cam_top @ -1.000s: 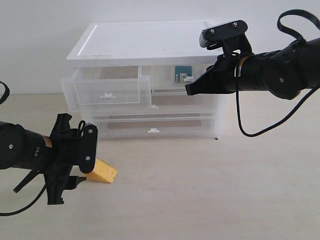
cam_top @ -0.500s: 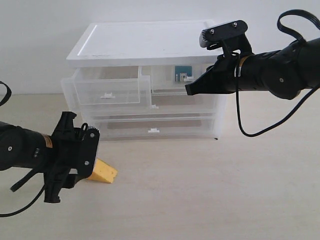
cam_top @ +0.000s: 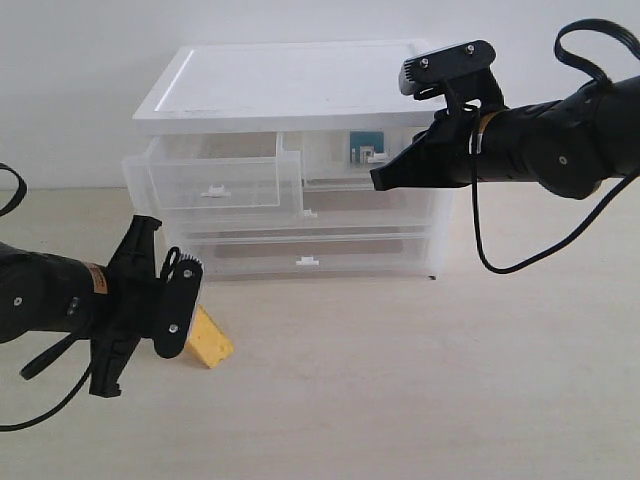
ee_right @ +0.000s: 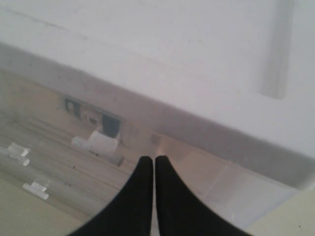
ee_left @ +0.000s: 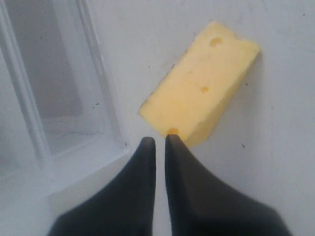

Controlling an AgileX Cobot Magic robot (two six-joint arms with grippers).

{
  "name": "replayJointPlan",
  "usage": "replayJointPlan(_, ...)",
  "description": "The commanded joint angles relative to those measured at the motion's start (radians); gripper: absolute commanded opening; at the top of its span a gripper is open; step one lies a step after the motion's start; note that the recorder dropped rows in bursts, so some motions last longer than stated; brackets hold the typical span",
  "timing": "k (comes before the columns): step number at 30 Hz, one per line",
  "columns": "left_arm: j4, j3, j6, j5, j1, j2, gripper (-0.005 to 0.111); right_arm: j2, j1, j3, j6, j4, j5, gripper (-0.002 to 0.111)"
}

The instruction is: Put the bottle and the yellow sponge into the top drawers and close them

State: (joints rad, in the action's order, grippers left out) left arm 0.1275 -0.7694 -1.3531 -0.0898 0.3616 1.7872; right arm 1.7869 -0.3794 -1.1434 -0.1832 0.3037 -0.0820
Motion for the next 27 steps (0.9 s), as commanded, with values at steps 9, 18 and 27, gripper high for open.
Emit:
replayJointPlan(9,0.015,-0.003,0.197,0.022,0.000,0.004,0.004,0.004,0.011,-0.012,0.007,-0.006,-0.012,0.000)
replayJointPlan(18,0.035,0.015,0.266,0.090,0.000,0.004,0.004,-0.003,0.011,-0.012,-0.001,0.001,0.019,0.000)
replayJointPlan(27,0.022,0.064,0.365,-0.008,-0.032,-0.010,0.004,-0.067,-0.031,-0.012,0.007,0.020,0.158,0.022)
